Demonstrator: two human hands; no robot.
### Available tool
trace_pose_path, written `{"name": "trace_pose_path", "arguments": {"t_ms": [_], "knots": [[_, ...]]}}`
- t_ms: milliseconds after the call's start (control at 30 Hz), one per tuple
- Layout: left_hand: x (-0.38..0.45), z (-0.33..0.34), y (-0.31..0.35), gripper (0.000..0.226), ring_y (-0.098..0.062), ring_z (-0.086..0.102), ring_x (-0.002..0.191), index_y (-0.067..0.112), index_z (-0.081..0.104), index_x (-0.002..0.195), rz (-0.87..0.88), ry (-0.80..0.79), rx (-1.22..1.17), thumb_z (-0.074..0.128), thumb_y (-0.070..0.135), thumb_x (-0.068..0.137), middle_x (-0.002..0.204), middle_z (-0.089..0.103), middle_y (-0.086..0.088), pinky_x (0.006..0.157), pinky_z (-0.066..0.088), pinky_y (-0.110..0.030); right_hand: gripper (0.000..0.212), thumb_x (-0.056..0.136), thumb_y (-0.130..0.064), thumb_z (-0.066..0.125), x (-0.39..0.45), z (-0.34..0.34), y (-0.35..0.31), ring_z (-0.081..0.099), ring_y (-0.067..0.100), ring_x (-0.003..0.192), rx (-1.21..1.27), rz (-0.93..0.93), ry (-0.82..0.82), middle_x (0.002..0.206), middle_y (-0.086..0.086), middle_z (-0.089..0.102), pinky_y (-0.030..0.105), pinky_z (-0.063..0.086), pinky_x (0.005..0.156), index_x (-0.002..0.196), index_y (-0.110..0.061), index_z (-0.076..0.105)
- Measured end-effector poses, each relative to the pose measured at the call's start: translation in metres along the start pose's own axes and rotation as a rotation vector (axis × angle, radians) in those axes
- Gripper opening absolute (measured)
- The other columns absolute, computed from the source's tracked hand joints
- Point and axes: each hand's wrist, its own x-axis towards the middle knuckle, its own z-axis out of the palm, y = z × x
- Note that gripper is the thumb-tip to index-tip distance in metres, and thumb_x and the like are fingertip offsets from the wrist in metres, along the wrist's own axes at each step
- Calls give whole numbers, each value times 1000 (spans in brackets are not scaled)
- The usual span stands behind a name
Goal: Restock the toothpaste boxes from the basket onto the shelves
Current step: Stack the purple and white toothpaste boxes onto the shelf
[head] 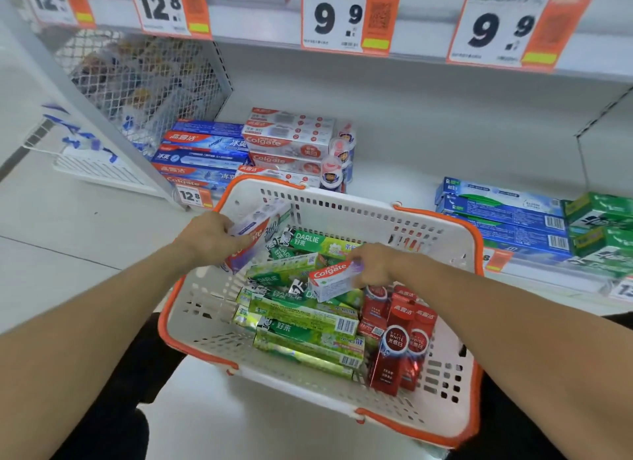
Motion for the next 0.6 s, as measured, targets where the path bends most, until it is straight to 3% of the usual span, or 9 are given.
{"name": "trace_pose_path", "arguments": {"t_ms": [133, 233, 333, 400, 500, 600], "knots": [[-36, -57, 22, 20, -18, 70, 78, 16, 77, 85, 131, -118, -107, 73, 36, 88, 81, 76, 1, 65, 54, -31, 80, 91, -12, 68, 5, 9, -2, 46, 32, 136, -20, 3, 49, 153, 13, 43, 38, 38, 112, 158, -17, 25], [-62, -71, 26, 16, -20, 71, 84, 17, 78, 89, 148, -153, -190, 73, 33, 88, 88, 77, 1, 76, 59, -40, 87, 88, -5, 66, 8, 24, 3, 44, 32, 135, -114, 29, 85, 152, 11, 43, 47, 41, 110, 158, -27, 19], [-80, -72, 27, 21, -22, 71, 90, 14, 78, 94, 138, -144, -280, 74, 33, 86, 90, 78, 0, 85, 56, -43, 86, 80, -26, 79, 10, 29, 1, 39, 32, 133, -297, 11, 101, 140, 7, 48, 53, 35, 111, 153, -31, 34], [-85, -74, 27, 37, -26, 72, 94, 13, 79, 93, 118, -151, -368, 77, 47, 78, 91, 78, 0, 90, 54, -45, 81, 69, -41, 86, 10, 23, -6, 46, 31, 125, -251, 3, 100, 128, 6, 54, 50, 36, 111, 141, -32, 50], [-83, -86, 28, 81, -26, 72, 94, 21, 81, 89, 135, -115, -399, 79, 81, 35, 92, 78, 1, 86, 55, -48, 75, 68, -45, 88, 2, -4, -19, 57, 26, 116, -48, -49, 74, 123, 3, 60, 38, 45, 105, 131, -20, 56], [-76, -100, 24, 89, -25, 73, 87, 17, 79, 93, 167, -53, -457, 83, 77, 27, 90, 78, -1, 79, 57, -48, 50, 67, -39, 90, -19, -42, -34, 64, 20, 96, 170, -123, 90, 106, -3, 66, 33, 54, 84, 105, -22, 61]]}}
